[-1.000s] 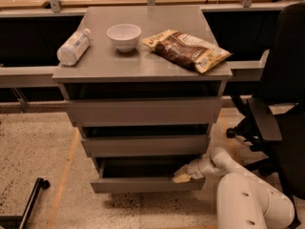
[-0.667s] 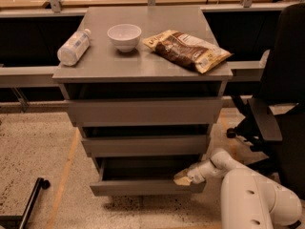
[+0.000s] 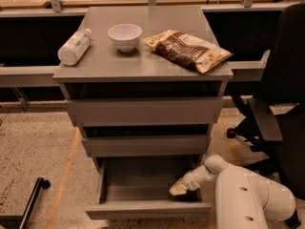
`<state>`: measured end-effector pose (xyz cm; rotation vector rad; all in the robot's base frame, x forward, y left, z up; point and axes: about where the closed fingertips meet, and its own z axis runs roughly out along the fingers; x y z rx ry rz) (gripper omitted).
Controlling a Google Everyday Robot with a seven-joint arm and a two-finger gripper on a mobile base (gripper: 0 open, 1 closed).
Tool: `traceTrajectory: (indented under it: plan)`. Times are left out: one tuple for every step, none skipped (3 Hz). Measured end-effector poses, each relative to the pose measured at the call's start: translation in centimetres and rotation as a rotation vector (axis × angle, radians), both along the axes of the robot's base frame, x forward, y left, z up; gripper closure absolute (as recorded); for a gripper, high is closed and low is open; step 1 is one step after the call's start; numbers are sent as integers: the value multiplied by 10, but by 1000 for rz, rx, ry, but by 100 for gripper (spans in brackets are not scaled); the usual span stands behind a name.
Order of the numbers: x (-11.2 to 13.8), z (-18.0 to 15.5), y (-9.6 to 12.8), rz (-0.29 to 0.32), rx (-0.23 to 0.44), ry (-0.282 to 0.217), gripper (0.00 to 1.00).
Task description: Open bottom drawer
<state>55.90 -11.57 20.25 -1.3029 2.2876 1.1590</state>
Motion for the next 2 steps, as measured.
traceTrajectory:
  plan:
    - [-16, -5, -4, -31, -36, 58, 38]
    - [-36, 0, -5, -48, -64, 77, 15]
